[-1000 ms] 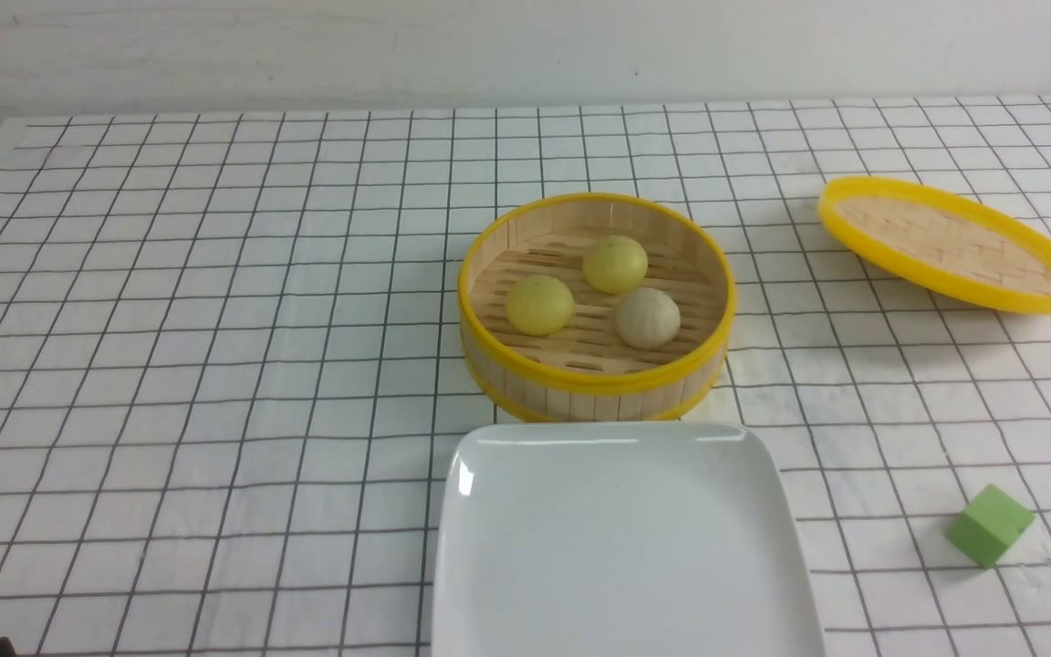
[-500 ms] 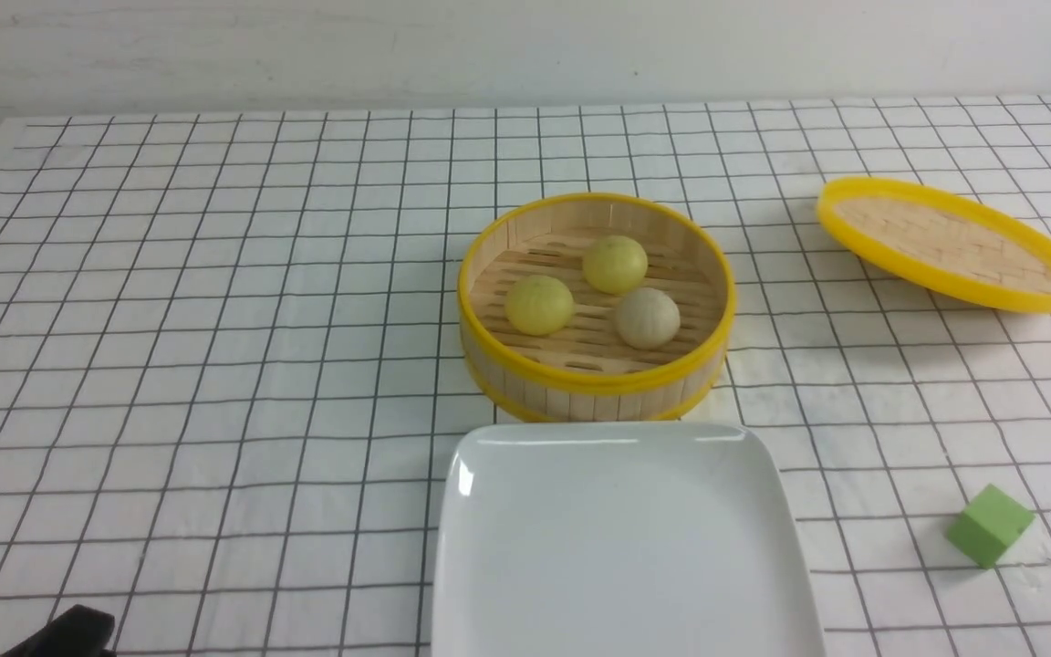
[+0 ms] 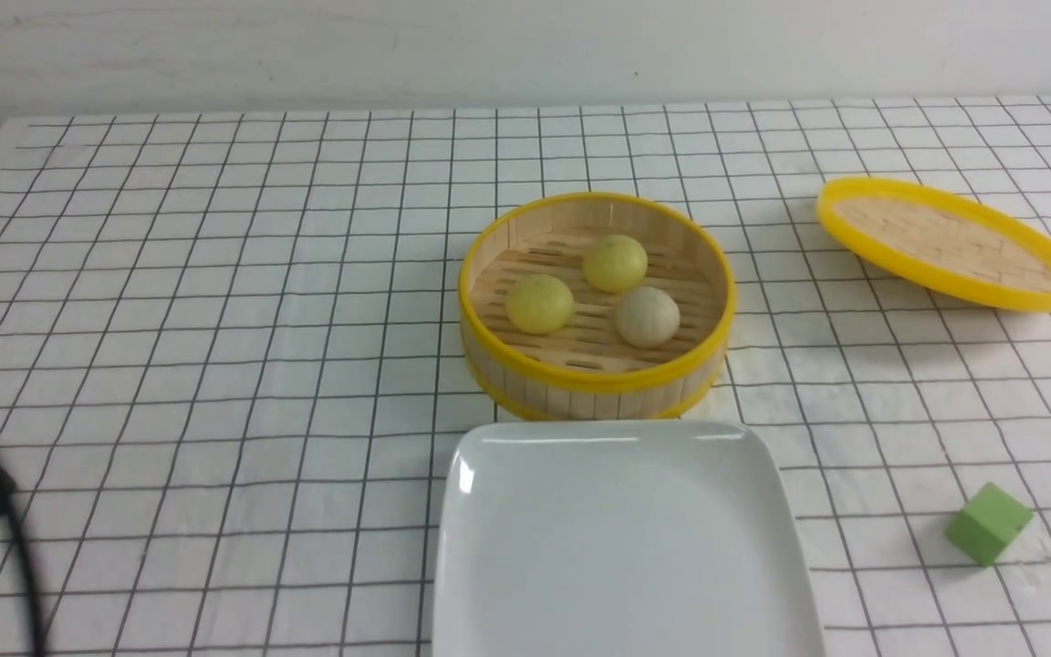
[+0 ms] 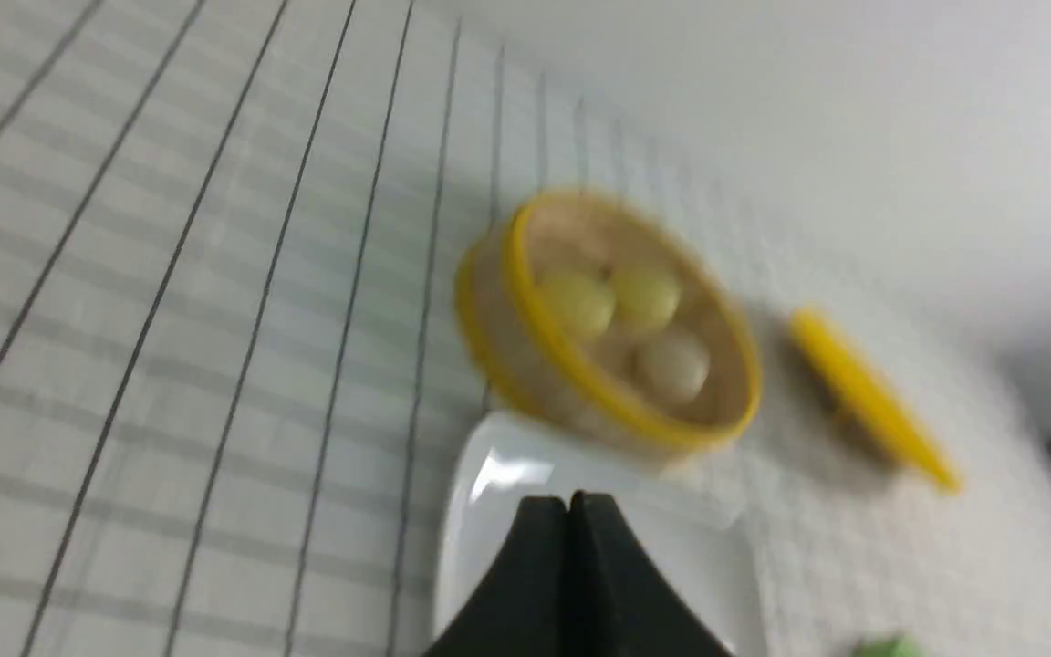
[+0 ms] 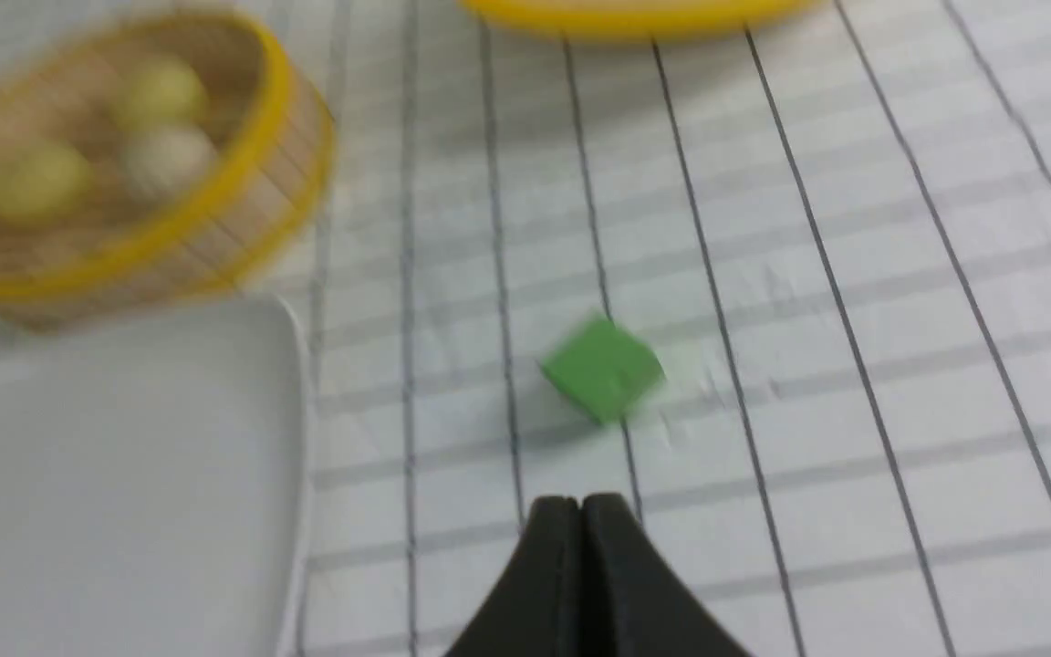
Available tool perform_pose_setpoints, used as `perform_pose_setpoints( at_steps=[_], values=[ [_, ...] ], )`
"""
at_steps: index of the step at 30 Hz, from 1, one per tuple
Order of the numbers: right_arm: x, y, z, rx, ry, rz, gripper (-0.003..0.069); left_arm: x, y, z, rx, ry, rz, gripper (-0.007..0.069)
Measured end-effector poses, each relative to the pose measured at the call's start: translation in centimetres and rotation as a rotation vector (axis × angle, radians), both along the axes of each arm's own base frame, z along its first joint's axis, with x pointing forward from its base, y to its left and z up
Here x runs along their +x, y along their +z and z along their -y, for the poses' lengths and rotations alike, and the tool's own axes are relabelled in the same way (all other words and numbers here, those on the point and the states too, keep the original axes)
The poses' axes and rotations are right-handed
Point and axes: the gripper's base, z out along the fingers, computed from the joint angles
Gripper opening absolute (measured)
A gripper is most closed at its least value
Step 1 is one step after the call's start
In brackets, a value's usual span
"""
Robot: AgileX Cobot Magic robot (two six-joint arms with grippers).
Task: Put the steamed buns into the plate on the white-black tablecloth.
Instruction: 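Reach toward a bun in the bamboo steamer with the right gripper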
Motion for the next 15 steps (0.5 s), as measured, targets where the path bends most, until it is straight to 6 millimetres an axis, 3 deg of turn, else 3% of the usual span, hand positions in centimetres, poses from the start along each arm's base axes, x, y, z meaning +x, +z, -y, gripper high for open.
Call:
perform_pose_setpoints(
  at_steps=[1,3,5,6,7,11,13,15],
  values=[
    [0.2,0.0,0.0,-0.002,0.005,-0.022,-0.0008,0.1,-0.1,0.1,0.017,-0.018,-0.03,0.0002],
    [3.2,0.0,-0.7,-0.022,0.111,-0.184,0.0008,2.4,-0.1,0.4,0.12,-0.128,-0.224,0.0002],
    [5.7,0.2,-2.0,-0.002,0.246,-0.194,0.0042,4.4,-0.6,0.5,0.165,-0.188,-0.326,0.0002],
    [5.9,0.2,-2.1,0.001,0.262,-0.192,0.0052,4.6,-0.7,0.5,0.165,-0.19,-0.337,0.0002],
    [7.8,0.3,-3.7,0.027,0.385,-0.164,0.0094,6.1,-1.3,0.5,0.184,-0.218,-0.391,0.0002],
    [12.4,0.6,-7.6,0.004,0.627,-0.119,0.0242,8.3,-2.6,0.6,0.211,-0.27,-0.469,0.0017],
    [14.1,0.7,-8.9,-0.025,0.664,-0.114,0.0294,8.6,-2.8,0.6,0.212,-0.276,-0.479,0.0025],
    [17.2,0.9,-10.3,-0.082,0.658,-0.109,0.0365,8.6,-2.8,0.7,0.217,-0.285,-0.475,0.0045]
  ],
)
